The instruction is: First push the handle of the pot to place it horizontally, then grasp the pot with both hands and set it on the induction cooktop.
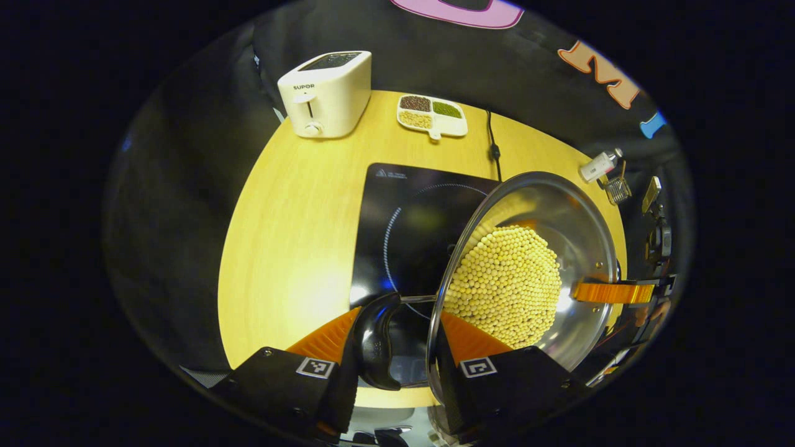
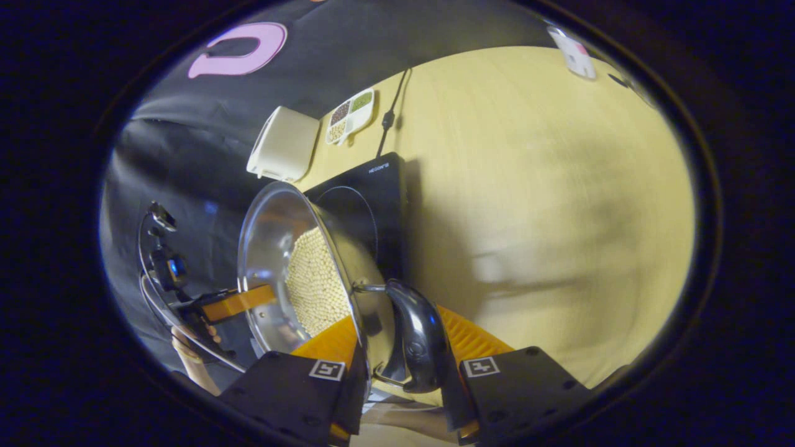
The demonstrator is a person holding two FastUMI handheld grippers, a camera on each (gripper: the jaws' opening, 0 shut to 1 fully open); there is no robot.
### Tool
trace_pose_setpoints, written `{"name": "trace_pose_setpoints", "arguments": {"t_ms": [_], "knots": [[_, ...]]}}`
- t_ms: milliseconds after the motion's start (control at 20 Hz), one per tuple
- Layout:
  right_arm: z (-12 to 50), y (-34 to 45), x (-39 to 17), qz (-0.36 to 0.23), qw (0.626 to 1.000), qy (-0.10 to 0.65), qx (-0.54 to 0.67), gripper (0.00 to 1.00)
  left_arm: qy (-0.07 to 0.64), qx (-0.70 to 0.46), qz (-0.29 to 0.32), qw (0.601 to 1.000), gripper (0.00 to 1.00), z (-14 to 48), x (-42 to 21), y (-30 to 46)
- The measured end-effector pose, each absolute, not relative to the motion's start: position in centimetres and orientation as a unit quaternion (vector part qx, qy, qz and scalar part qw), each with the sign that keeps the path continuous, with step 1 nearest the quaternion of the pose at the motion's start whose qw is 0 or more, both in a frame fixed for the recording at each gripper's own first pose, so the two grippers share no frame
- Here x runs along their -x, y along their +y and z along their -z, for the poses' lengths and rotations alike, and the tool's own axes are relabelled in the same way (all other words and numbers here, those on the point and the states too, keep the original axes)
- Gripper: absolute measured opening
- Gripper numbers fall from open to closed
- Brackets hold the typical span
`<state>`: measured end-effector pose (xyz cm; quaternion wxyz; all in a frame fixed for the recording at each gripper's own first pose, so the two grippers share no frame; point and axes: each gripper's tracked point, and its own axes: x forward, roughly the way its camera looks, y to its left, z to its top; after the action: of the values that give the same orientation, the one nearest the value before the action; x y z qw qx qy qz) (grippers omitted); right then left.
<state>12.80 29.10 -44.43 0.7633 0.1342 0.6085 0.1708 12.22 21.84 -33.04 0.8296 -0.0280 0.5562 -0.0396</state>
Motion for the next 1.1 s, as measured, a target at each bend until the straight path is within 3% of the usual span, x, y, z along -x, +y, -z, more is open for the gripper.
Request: {"name": "trace_pose_setpoints", "arguments": {"t_ms": [150, 250, 650, 1100], "knots": [[44.6, 31.6, -15.1, -0.165, 0.758, 0.606, -0.177, 0.48, 0.536, 0.034, 0.036, 0.843, 0.59, 33.1, -14.0, 23.7], [44.8, 32.6, -16.4, -0.159, 0.759, 0.6, -0.198, 0.55, 0.529, 0.042, 0.037, 0.847, 0.59, 34.2, -15.3, 24.3], [46.4, 33.0, -17.8, -0.146, 0.778, 0.584, -0.181, 0.54, 0.53, 0.034, 0.053, 0.846, 0.59, 36.0, -17.4, 25.2], [47.8, 34.5, -16.4, -0.146, 0.75, 0.603, -0.23, 0.54, 0.52, -0.006, 0.067, 0.851, 0.65, 36.1, -19.1, 25.7]]}}
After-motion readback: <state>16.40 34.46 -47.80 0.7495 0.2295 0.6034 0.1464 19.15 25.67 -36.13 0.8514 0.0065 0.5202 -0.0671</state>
